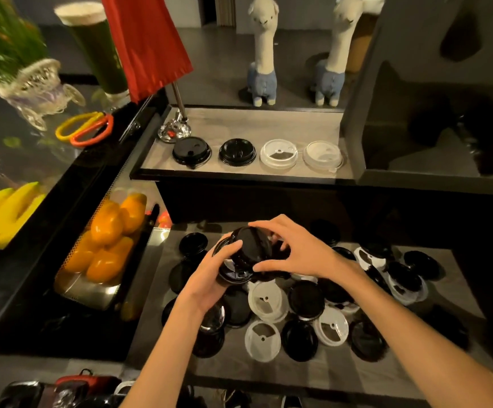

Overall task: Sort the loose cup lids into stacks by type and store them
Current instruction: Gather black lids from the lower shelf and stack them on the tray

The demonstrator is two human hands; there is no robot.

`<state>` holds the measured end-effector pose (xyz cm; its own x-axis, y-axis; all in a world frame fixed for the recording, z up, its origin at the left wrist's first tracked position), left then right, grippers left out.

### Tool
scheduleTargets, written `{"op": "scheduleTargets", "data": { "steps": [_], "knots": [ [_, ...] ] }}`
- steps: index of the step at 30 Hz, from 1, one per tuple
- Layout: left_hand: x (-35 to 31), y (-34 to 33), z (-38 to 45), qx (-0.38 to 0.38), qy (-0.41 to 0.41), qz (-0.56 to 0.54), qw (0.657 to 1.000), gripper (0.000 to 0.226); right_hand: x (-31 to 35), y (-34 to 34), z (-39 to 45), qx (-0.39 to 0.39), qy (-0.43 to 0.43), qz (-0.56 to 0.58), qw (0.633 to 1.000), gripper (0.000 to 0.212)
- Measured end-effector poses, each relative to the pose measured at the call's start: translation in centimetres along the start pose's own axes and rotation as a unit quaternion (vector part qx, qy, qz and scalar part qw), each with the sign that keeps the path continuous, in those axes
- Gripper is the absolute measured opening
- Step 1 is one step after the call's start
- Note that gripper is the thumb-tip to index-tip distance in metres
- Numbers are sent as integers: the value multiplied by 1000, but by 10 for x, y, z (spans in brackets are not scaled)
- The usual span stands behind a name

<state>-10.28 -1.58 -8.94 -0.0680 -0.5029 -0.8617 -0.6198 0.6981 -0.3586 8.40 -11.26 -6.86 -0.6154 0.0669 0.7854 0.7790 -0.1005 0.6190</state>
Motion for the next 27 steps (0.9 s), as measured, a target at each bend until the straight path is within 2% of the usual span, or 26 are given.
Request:
{"op": "scheduleTargets", "data": {
  "steps": [4, 7, 16, 19, 22, 27],
  "knots": [
    [-26, 2, 14, 6, 3, -17, 1000, 48, 14, 37, 22, 41, 45, -25, 998, 80],
    [-45, 1, 22, 23, -6, -38, 999, 44, 31, 58, 39, 63, 67, -17, 996, 76],
    [-104, 27, 41, -10, -43, -38, 998, 45, 71, 77, 108, 43, 128, -54, 989, 70],
    [-120, 54, 46, -54, -55, -54, 996, 51, 74, 86, 150, 27, 111, -84, 990, 67],
    [-133, 87, 47, -140, -68, -90, 984, 43, 73, 93, 196, 22, 76, -117, 990, 65],
    [-155, 108, 50, -189, -89, -64, 976, 39, 68, 87, 261, 38, 51, -159, 985, 67]
  ]
}}
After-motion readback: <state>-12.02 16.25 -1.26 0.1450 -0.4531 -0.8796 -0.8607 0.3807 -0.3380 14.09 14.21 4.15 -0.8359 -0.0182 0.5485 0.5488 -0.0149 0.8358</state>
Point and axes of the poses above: each hand's wrist, its own z-axis towards the middle knuckle, its own y-axis out of the back of the hand, x = y × z, the point moved 2 cm from there along z, towards the middle knuckle, and after that the axes turned 7 degrees about z, right-handed, at the moved point
